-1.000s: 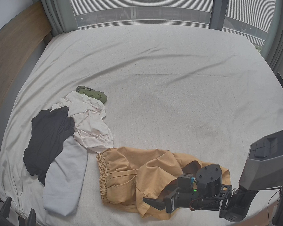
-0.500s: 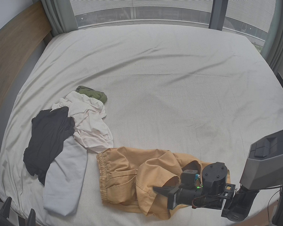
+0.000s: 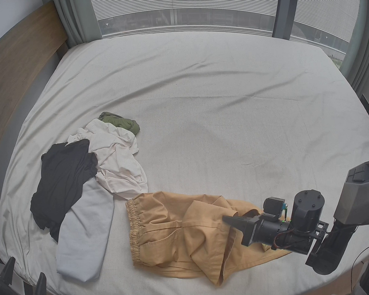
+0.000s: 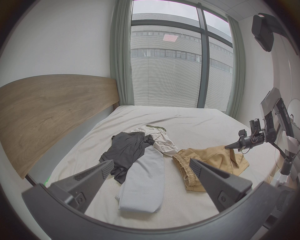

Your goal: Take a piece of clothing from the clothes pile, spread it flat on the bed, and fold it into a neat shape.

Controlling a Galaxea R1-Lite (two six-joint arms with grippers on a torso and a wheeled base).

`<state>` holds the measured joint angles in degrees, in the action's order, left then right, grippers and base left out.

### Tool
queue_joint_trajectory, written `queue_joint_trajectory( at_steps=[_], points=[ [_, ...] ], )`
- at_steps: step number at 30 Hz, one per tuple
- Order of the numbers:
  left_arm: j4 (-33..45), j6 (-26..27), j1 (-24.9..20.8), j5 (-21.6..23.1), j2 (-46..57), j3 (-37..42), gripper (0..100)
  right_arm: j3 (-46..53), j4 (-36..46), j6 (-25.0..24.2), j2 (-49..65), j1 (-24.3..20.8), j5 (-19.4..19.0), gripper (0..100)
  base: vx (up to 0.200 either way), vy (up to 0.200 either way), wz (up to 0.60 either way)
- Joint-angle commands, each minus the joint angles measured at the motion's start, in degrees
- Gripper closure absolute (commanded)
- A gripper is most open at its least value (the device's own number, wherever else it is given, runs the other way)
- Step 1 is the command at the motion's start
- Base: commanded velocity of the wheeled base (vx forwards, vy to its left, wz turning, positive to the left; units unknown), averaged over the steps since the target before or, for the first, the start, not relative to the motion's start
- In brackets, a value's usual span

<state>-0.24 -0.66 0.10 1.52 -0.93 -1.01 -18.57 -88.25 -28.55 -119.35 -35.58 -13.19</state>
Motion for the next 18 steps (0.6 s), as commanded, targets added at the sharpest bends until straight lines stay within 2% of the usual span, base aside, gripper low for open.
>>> queue_joint_trajectory(
  at_steps=[1, 6, 18],
  points=[
    [-0.02, 0.04, -0.01, -0.03, 0.93, 1.01, 0, -0.51, 0.01, -1.07, 0.78, 2.19, -1.22, 100, 0.0, 0.0, 0.0],
    [-0.02, 0.04, -0.01, 0.06, 0.93, 1.01, 0, -1.3, 0.01, -2.12, 0.34, 3.86, -1.49, 100, 0.0, 0.0, 0.0],
    [-0.02, 0.04, -0.01, -0.03, 0.93, 1.01, 0, -2.97, -0.17, -2.04, -3.26, 4.56, -1.75, 100, 0.0, 0.0, 0.0]
  ],
)
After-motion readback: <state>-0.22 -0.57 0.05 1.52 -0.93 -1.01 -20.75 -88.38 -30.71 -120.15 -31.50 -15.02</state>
